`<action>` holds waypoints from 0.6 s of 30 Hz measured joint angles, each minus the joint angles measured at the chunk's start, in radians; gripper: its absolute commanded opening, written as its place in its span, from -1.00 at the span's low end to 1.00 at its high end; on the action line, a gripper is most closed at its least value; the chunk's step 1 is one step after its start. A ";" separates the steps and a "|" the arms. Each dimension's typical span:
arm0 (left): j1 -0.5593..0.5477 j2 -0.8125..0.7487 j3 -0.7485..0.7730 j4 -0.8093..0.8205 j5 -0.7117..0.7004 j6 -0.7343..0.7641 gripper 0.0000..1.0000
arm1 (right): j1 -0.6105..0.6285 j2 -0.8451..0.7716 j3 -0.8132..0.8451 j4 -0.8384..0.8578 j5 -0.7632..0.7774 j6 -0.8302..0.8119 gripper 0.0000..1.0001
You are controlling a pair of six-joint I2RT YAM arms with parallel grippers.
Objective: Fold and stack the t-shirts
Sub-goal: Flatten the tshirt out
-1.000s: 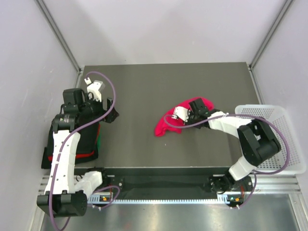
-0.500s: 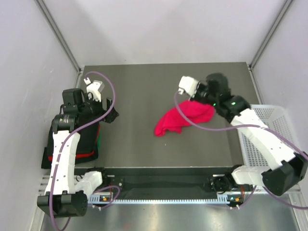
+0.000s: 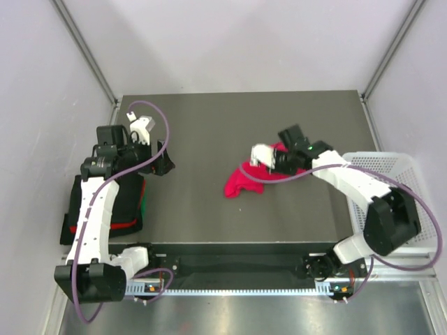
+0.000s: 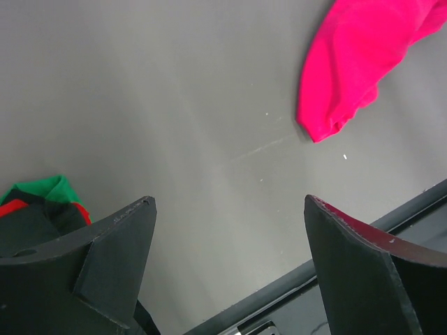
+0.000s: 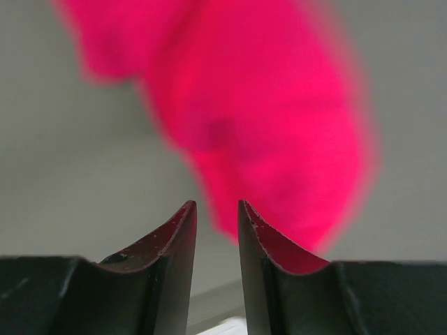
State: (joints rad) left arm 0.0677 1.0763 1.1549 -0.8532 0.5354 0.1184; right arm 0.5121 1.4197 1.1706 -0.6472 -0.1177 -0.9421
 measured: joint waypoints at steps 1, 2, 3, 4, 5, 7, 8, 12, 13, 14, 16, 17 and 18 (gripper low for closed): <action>0.000 0.007 0.000 0.000 -0.003 0.000 0.81 | -0.006 0.037 -0.068 -0.024 0.012 -0.018 -0.38; 0.000 0.011 0.000 0.000 -0.004 0.000 0.81 | -0.010 0.051 -0.111 -0.043 0.020 -0.030 -0.38; 0.000 0.013 0.000 0.000 -0.003 0.000 0.81 | -0.016 0.058 -0.147 -0.067 0.027 -0.043 -0.37; 0.000 0.013 0.000 0.000 -0.002 -0.001 0.81 | -0.024 0.057 -0.171 -0.089 0.033 -0.054 -0.37; 0.000 0.012 0.000 0.001 0.000 -0.001 0.81 | -0.033 0.056 -0.175 -0.102 0.038 -0.063 -0.36; 0.000 0.012 0.000 0.001 0.000 -0.003 0.81 | -0.055 0.056 -0.171 -0.089 0.042 -0.077 -0.32; 0.000 0.012 0.000 0.001 0.000 -0.004 0.81 | -0.068 0.056 -0.167 -0.083 0.044 -0.080 -0.29; 0.000 0.010 0.000 0.001 0.000 -0.005 0.81 | -0.111 0.082 -0.152 -0.048 0.047 -0.088 -0.17; 0.000 0.008 0.000 0.001 0.000 -0.005 0.81 | -0.119 0.098 -0.147 -0.041 0.048 -0.088 -0.17; 0.000 0.005 0.000 0.001 0.000 -0.005 0.81 | -0.125 0.115 -0.144 -0.032 0.048 -0.088 -0.17; 0.000 -0.005 -0.002 0.001 -0.001 -0.005 0.81 | -0.132 0.154 -0.136 -0.019 0.049 -0.088 -0.15; 0.000 -0.010 -0.003 0.001 0.000 -0.005 0.81 | -0.135 0.171 -0.134 -0.015 0.049 -0.087 -0.14; 0.000 -0.014 -0.004 0.000 -0.001 -0.005 0.81 | -0.136 0.188 -0.132 -0.009 0.049 -0.087 -0.14</action>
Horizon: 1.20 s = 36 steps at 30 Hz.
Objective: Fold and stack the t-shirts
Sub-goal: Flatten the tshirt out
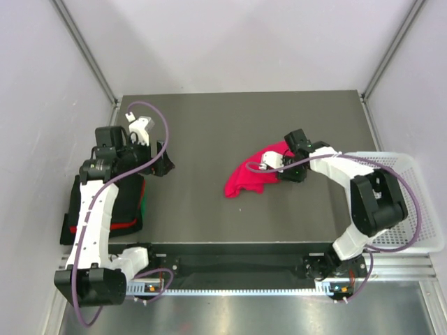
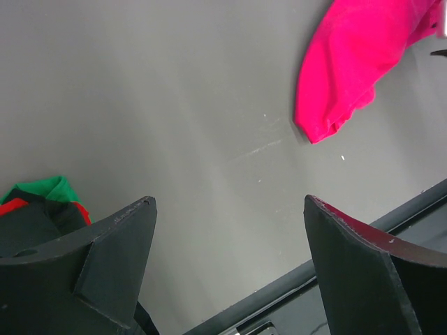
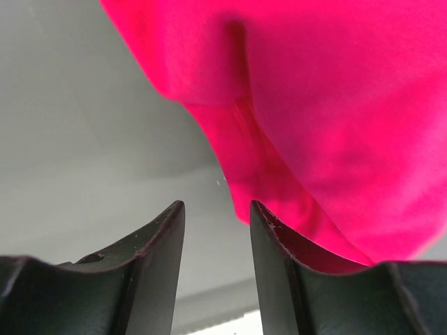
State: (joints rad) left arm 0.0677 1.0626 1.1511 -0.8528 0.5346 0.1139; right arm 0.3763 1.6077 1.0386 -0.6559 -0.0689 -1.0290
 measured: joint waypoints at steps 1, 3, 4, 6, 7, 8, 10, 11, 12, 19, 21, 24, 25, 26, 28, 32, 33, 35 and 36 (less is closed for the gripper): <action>0.000 -0.003 0.000 0.000 0.000 0.000 0.81 | 0.000 0.018 0.003 0.002 0.000 0.000 -0.13; 0.000 -0.006 0.000 0.000 0.000 0.000 0.81 | 0.000 0.041 0.006 0.008 0.000 0.000 -0.12; 0.000 -0.006 -0.001 0.000 0.000 0.000 0.81 | 0.000 0.052 0.009 0.007 0.000 0.000 -0.12; 0.000 -0.006 -0.002 0.000 0.000 0.000 0.81 | 0.000 0.065 0.011 0.019 0.000 0.002 -0.16; 0.000 -0.006 -0.002 0.000 0.000 0.000 0.81 | -0.001 0.070 0.011 0.022 0.000 0.004 -0.19; 0.000 -0.006 -0.002 0.000 0.000 0.000 0.81 | -0.002 0.073 0.012 0.025 0.001 0.005 -0.21; 0.000 -0.006 -0.002 0.000 0.000 0.000 0.81 | -0.002 0.078 0.013 0.031 0.008 0.013 -0.23; 0.000 -0.006 -0.002 0.000 0.000 0.000 0.81 | -0.003 0.084 0.018 0.034 0.014 0.019 -0.23; 0.000 -0.006 -0.002 0.000 0.000 0.000 0.80 | -0.003 0.088 0.021 0.039 0.018 0.021 -0.23; 0.000 -0.006 -0.009 0.002 0.011 -0.001 0.80 | -0.005 0.126 0.025 0.095 0.073 0.048 -0.55; 0.000 -0.003 -0.012 0.001 0.026 -0.004 0.79 | -0.005 0.148 0.037 0.094 0.094 0.055 -0.95; 0.000 0.016 -0.012 0.001 0.044 -0.007 0.78 | -0.006 0.152 0.044 0.105 0.105 0.069 -1.00; 0.000 0.027 -0.012 0.001 0.048 -0.007 0.78 | -0.006 0.144 0.044 0.108 0.108 0.073 -1.00; 0.000 0.038 -0.012 0.001 0.049 -0.008 0.78 | -0.005 0.130 0.043 0.110 0.111 0.079 -1.00; 0.000 0.060 -0.012 0.001 0.051 -0.008 0.78 | 0.001 0.067 0.042 0.112 0.116 0.090 -1.00; 0.000 0.068 -0.012 0.004 0.053 -0.012 0.78 | 0.025 -0.147 0.063 0.116 0.119 0.095 -1.00; 0.000 0.068 -0.012 0.006 0.053 -0.012 0.78 | 0.037 -0.204 0.078 0.118 0.115 0.094 -1.00; -0.003 0.068 -0.013 0.007 0.054 -0.011 0.78 | 0.064 -0.304 0.115 0.125 0.107 0.088 -1.00; -0.010 0.068 -0.013 0.007 0.054 -0.010 0.78 | 0.077 -0.338 0.131 0.127 0.101 0.087 -1.00</action>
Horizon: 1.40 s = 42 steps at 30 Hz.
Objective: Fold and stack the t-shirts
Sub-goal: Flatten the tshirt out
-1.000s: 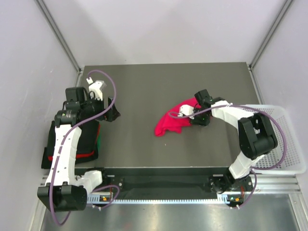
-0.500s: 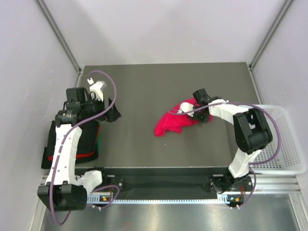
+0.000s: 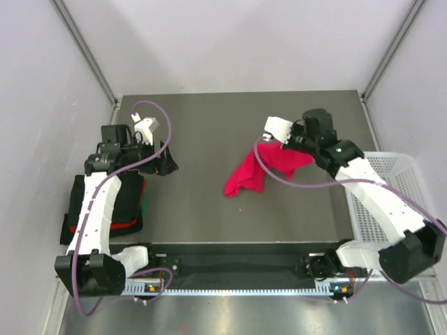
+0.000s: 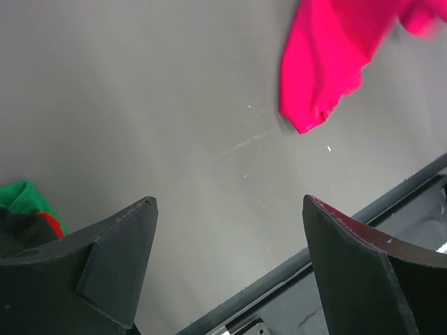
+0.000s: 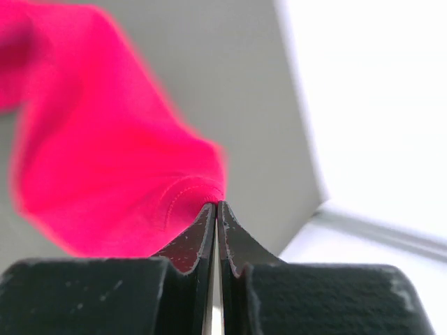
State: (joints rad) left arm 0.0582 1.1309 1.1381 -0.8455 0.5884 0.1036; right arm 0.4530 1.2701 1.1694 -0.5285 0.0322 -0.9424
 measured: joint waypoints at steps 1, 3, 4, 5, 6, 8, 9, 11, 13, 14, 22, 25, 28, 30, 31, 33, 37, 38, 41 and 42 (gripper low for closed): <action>-0.008 0.002 0.000 0.000 -0.001 0.001 0.79 | 0.016 -0.032 0.027 -0.003 -0.005 0.000 -1.00; -0.059 0.018 0.000 0.003 -0.016 0.011 0.81 | 0.042 -0.060 0.097 -0.017 -0.025 0.001 -1.00; -0.101 0.032 0.000 0.004 -0.022 0.019 0.82 | 0.051 -0.057 0.140 -0.029 -0.035 0.004 -1.00; -0.155 0.053 0.000 0.004 -0.035 0.029 0.83 | 0.056 -0.050 0.172 -0.031 -0.041 0.008 -1.00; -0.211 0.077 0.001 0.006 -0.057 0.039 0.83 | 0.059 -0.041 0.209 -0.030 -0.044 0.012 -1.00; -0.300 0.133 0.005 0.006 -0.082 0.056 0.83 | 0.061 -0.024 0.244 -0.022 -0.036 0.015 -1.00; -0.341 0.166 0.010 0.005 -0.102 0.063 0.83 | 0.061 -0.015 0.248 -0.017 -0.027 0.016 -1.00; -0.400 0.240 0.032 -0.001 -0.134 0.072 0.82 | 0.058 0.007 0.248 -0.014 -0.006 0.019 -1.00; -0.448 0.323 0.067 0.000 -0.157 0.079 0.81 | 0.052 0.035 0.243 -0.010 0.018 0.019 -1.00; -0.470 0.367 0.088 -0.001 -0.165 0.079 0.80 | 0.047 0.047 0.235 -0.003 0.029 0.019 -1.00; -0.586 0.615 0.195 0.013 -0.245 0.080 0.66 | -0.029 0.073 0.186 0.025 0.078 0.040 -1.00; -0.611 0.719 0.261 0.009 -0.271 0.079 0.61 | -0.058 0.073 0.186 0.030 0.079 0.057 -1.00; -0.625 0.784 0.312 0.000 -0.281 0.079 0.57 | -0.070 0.073 0.186 0.030 0.079 0.073 -1.00; -0.635 0.819 0.349 -0.003 -0.289 0.079 0.55 | -0.074 0.073 0.186 0.030 0.079 0.080 -1.00; -0.640 0.830 0.359 -0.003 -0.292 0.078 0.54 | -0.075 0.073 0.186 0.030 0.079 0.084 -1.00; -0.655 0.843 0.365 -0.004 -0.296 0.078 0.49 | -0.079 0.073 0.186 0.030 0.079 0.090 -1.00; -0.681 0.868 0.365 -0.017 -0.292 0.079 0.39 | -0.090 0.073 0.185 0.031 0.078 0.106 -1.00; -0.685 0.877 0.366 -0.023 -0.288 0.079 0.36 | -0.093 0.073 0.185 0.031 0.078 0.109 -1.00; -0.690 0.903 0.366 -0.035 -0.275 0.082 -0.19 | -0.098 0.073 0.180 0.033 0.078 0.118 -1.00; -0.690 0.908 0.366 -0.039 -0.273 0.080 -0.40 | -0.099 0.073 0.179 0.032 0.078 0.120 -1.00</action>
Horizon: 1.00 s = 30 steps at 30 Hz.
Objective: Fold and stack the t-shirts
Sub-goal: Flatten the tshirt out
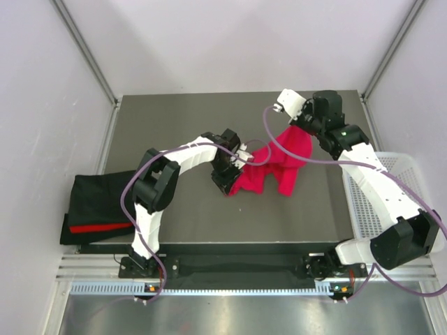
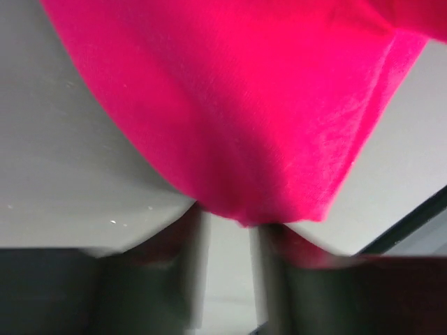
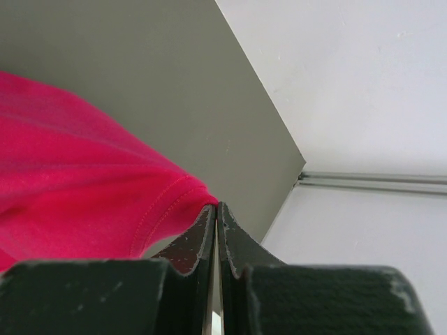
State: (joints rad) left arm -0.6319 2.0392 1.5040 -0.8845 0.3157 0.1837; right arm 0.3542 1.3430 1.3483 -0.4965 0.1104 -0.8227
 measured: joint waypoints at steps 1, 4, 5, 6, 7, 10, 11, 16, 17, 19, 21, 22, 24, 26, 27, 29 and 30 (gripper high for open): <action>0.000 0.006 0.000 -0.005 0.002 0.002 -0.99 | -0.002 0.001 0.000 0.000 -0.001 0.003 -1.00; 0.002 0.008 0.003 -0.013 0.001 0.011 -1.00 | -0.006 0.001 0.000 0.001 -0.002 0.013 -1.00; 0.002 0.003 0.004 -0.013 -0.005 0.010 -1.00 | -0.009 0.001 0.000 0.001 -0.003 0.017 -1.00; 0.002 -0.009 0.003 -0.017 -0.018 0.010 -1.00 | -0.010 0.001 0.000 0.000 -0.005 0.024 -1.00; 0.002 -0.031 0.003 -0.021 -0.040 0.012 -1.00 | -0.012 -0.001 0.000 0.000 -0.008 0.034 -1.00; 0.005 -0.159 0.002 -0.032 -0.114 0.034 -1.00 | -0.021 -0.019 0.000 -0.014 -0.058 0.097 -1.00; 0.006 -0.211 0.002 -0.034 -0.135 0.050 -1.00 | -0.028 -0.035 0.000 -0.027 -0.096 0.128 -1.00; 0.017 -0.558 0.013 -0.057 -0.259 0.219 -1.00 | -0.038 -0.166 -0.023 -0.111 -0.251 0.226 -1.00; 0.018 -0.610 0.027 -0.074 -0.277 0.245 -1.00 | -0.038 -0.203 -0.026 -0.131 -0.283 0.238 -1.00; 0.026 -0.692 0.079 -0.120 -0.297 0.282 -1.00 | -0.038 -0.278 -0.026 -0.161 -0.336 0.262 -1.00; 0.057 -0.752 0.115 -0.148 -0.262 0.302 -1.00 | -0.041 -0.347 -0.022 -0.185 -0.387 0.281 -1.00; 0.077 -0.776 0.117 -0.154 -0.252 0.308 -1.00 | -0.045 -0.385 -0.016 -0.203 -0.417 0.289 -1.00; 0.124 -0.830 0.117 -0.184 -0.238 0.324 -1.00 | -0.053 -0.447 -0.011 -0.224 -0.466 0.301 -1.00; 0.153 -0.871 0.117 -0.203 -0.238 0.343 -1.00 | -0.061 -0.499 -0.013 -0.241 -0.507 0.304 -1.00; 0.155 -0.882 0.113 -0.202 -0.238 0.351 -1.00 | -0.063 -0.510 -0.014 -0.242 -0.516 0.304 -1.00; 0.155 -0.888 0.078 -0.180 -0.247 0.372 -1.00 | -0.066 -0.505 -0.028 -0.222 -0.524 0.307 -1.00; 0.155 -0.887 0.049 -0.155 -0.260 0.386 -1.00 | -0.070 -0.488 -0.043 -0.204 -0.525 0.307 -1.00</action>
State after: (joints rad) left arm -0.4770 1.1526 1.5528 -1.0393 0.0559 0.5697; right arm 0.2840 0.8555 1.3048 -0.7006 -0.4141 -0.5152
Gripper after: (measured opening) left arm 0.038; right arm 0.006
